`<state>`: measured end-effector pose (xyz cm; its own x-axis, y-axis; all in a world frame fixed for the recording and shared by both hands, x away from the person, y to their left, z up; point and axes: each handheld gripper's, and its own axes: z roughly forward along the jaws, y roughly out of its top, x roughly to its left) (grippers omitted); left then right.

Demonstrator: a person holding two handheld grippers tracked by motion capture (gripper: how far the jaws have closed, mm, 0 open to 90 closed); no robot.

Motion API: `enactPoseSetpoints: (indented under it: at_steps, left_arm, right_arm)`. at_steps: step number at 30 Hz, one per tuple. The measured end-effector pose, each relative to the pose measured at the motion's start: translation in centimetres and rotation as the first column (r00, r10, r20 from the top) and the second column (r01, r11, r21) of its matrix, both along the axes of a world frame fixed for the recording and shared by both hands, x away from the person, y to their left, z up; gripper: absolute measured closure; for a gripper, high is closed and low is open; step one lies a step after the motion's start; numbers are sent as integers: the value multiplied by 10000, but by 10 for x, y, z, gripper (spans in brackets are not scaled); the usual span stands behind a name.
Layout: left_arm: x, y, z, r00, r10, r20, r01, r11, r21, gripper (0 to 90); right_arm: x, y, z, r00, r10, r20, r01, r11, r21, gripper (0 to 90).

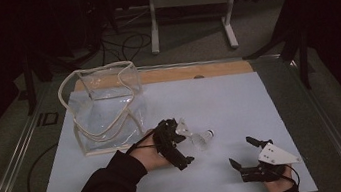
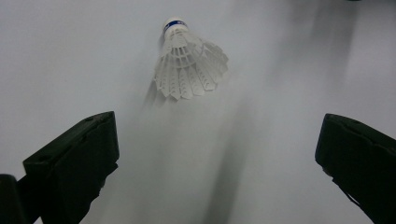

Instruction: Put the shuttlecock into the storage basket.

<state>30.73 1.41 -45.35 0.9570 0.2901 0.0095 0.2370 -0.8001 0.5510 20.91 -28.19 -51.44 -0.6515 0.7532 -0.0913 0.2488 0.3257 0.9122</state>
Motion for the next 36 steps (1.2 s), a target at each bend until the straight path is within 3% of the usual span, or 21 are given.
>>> enactPoseSetpoints:
  at_steps: [15,21,27,28,36]
  left_arm:
    - [21,-14,-23,9989,204,-418,-193,9995,263,56]
    - [28,-17,-27,9989,355,-315,-343,9987,369,138]
    - [33,-22,-33,9978,479,-460,-450,9971,613,189]
    - [36,-25,-37,9968,531,-598,-486,9960,745,231]
    - [44,-31,-41,9933,807,-826,-739,9939,816,349]
  right_arm:
    - [0,1,-1,10000,42,-47,-42,10000,8,87]
    - [1,1,-1,10000,69,-40,-69,10000,0,87]
    - [1,1,-1,9999,82,-73,-82,10000,28,86]
    - [1,1,-1,9999,90,-71,-90,10000,36,87]
    - [1,1,-1,9999,113,-86,-112,9999,56,87]
